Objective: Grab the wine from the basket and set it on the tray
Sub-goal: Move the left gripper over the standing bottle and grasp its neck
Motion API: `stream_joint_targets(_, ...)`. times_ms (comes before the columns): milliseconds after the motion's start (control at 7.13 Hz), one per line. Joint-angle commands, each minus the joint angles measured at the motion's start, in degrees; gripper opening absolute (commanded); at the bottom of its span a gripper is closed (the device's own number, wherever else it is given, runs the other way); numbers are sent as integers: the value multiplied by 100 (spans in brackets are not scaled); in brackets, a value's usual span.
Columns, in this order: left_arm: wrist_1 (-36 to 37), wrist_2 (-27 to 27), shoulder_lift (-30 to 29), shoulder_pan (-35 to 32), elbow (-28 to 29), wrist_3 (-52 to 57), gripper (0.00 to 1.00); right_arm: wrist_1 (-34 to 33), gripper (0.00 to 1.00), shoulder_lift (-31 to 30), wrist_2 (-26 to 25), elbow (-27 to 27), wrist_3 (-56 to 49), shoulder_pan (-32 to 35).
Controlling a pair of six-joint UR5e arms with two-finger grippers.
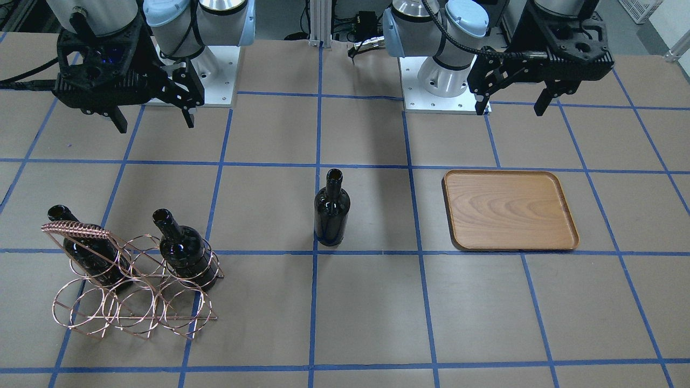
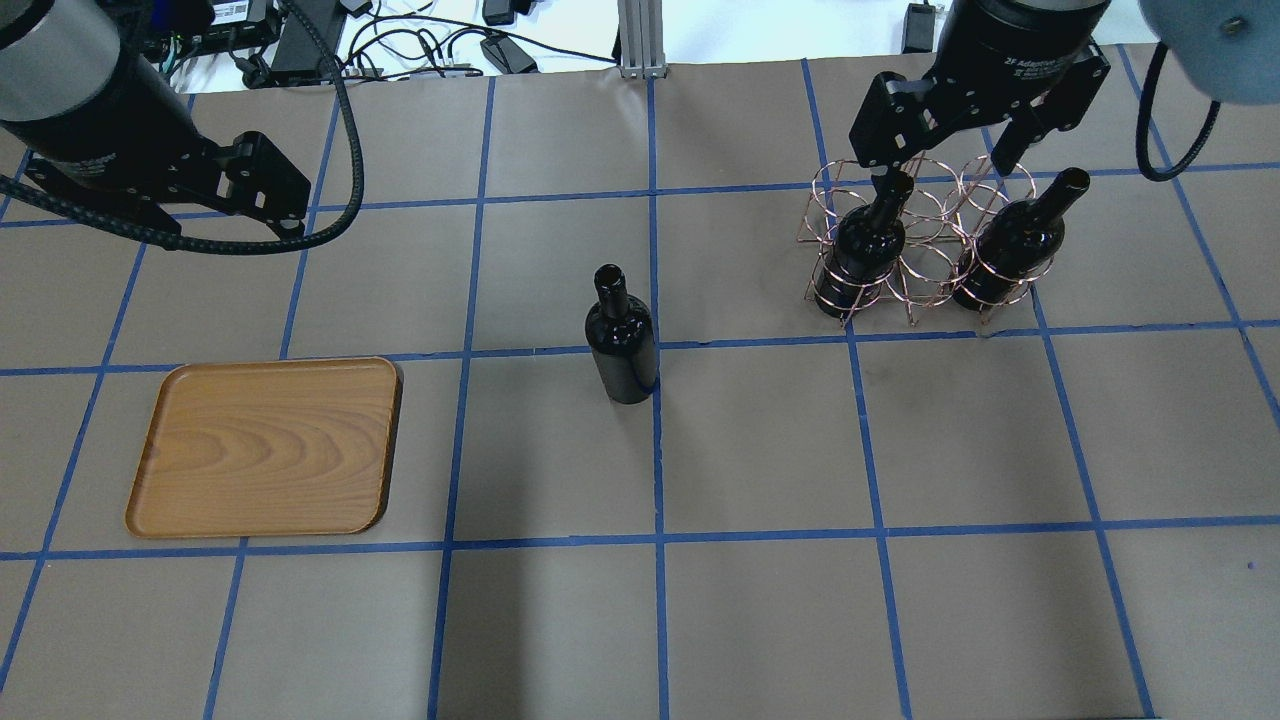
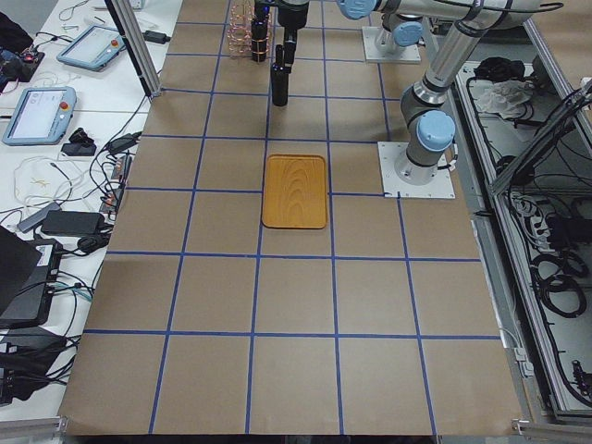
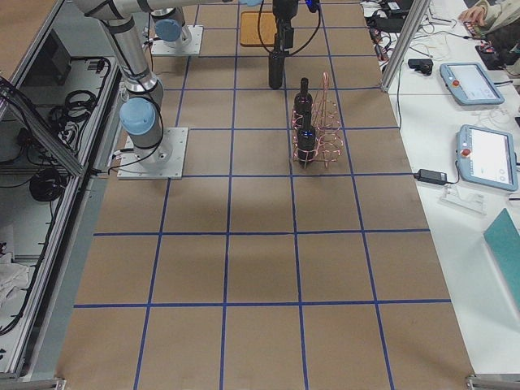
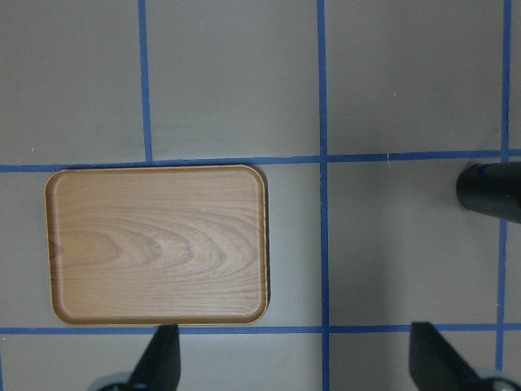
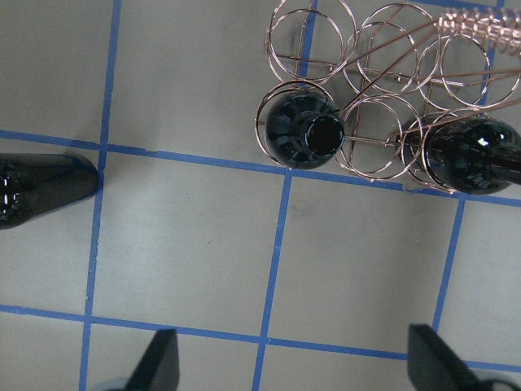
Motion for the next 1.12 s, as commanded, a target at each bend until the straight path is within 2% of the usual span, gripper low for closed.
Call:
stream_joint_targets(0, 310, -248, -278, -214, 106, -851, 100, 9, 100, 0, -8, 1, 4, -2)
stream_joint_targets(561, 637, -145, -1393, -1865, 528, -2416, 100, -26, 100, 0, 71, 63, 13, 7)
stream_joint_targets(981, 1270, -188, -2001, -2174, 546, -2700, 99, -18, 100, 0, 71, 72, 13, 7)
